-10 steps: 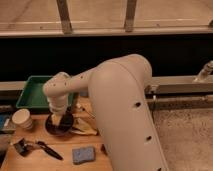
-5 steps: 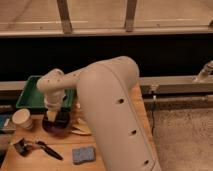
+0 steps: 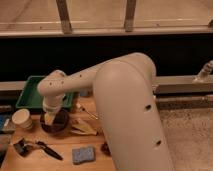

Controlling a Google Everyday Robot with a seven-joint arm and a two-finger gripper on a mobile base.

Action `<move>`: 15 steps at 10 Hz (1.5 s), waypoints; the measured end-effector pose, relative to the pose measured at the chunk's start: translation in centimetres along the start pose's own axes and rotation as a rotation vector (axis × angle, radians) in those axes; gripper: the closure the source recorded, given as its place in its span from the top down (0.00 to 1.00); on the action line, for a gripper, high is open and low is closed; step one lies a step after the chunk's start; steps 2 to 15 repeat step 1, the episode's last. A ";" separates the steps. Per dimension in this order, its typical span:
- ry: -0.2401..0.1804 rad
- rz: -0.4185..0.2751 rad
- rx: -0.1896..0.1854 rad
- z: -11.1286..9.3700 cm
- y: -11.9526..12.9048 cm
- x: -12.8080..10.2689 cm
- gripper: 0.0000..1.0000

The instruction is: Wipe purple bowl with eraser

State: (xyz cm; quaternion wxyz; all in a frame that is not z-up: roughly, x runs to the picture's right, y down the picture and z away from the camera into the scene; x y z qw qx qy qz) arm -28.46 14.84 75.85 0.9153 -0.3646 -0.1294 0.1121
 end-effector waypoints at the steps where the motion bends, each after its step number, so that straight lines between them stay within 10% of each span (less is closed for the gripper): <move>1: -0.018 0.002 0.005 -0.5 0.2 0.1 0.00; 15: -0.018 0.002 0.005 -0.5 0.2 0.1 0.00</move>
